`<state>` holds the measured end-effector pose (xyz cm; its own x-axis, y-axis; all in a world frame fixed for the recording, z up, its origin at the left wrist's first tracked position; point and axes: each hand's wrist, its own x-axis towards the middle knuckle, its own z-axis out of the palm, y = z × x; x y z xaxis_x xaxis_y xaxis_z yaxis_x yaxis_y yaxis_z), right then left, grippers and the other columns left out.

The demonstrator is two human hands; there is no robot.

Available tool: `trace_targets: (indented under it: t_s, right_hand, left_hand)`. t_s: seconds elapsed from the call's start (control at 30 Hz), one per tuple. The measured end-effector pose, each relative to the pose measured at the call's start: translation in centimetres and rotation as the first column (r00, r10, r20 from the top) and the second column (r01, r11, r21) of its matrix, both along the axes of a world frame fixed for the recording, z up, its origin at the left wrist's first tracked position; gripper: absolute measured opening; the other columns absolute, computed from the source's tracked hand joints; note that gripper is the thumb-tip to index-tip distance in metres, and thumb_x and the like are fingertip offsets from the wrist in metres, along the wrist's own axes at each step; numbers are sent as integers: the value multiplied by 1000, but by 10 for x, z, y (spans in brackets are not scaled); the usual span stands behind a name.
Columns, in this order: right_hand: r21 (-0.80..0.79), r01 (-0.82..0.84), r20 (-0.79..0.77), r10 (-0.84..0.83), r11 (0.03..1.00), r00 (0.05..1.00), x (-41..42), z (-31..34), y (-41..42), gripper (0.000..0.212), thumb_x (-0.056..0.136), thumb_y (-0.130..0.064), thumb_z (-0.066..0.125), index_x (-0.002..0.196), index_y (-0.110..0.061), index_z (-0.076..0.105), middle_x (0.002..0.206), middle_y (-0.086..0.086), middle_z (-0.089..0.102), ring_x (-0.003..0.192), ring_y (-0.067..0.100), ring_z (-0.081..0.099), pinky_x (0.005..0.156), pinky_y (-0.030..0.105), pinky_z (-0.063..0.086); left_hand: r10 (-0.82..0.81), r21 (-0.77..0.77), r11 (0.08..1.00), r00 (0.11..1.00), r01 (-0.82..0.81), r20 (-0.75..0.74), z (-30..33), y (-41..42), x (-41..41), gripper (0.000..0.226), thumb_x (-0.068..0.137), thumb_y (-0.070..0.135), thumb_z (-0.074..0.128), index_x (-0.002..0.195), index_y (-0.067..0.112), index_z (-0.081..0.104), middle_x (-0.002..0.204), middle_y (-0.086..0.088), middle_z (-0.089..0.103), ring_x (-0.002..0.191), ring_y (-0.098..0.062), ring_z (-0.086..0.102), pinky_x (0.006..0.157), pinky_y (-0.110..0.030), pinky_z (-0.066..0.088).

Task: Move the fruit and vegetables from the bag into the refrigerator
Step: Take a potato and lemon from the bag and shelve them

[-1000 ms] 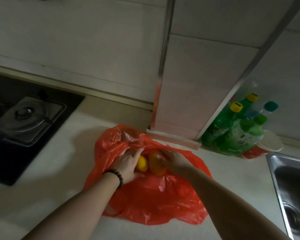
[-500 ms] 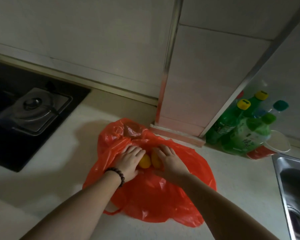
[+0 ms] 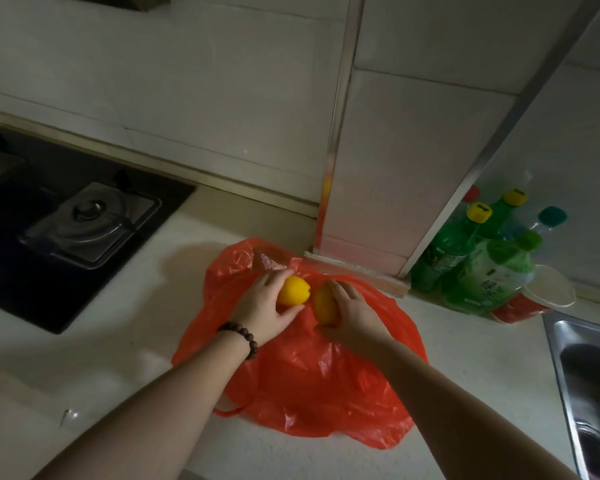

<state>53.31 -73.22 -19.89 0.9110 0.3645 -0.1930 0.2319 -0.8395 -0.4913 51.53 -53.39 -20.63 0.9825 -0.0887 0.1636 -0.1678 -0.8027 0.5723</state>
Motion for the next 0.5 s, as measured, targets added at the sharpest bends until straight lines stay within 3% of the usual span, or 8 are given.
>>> trace_targets:
  t_s: [0.3,0.5]
  right_hand:
    - [204,-40,205,-3,978,979,-3,67,14,93,72,-35,78,146,-22,23,145,2,32,125,25,43,94,30,41]
    - [278,-181,288,98,943,952,0,94,64,87,72,-37,77,143,-19,29,138,3,39,122,25,46,94,32,41]
  left_hand:
    - [160,46,983,948,-179,274,68,3,-2,60,72,35,77,124,14,55,113,-9,63,99,-30,61,79,-38,51]
    - [323,44,933,887,-357,331,99,50,-25,58,71,30,78,120,11,56,110,-12,63,94,-32,61,77,-43,52]
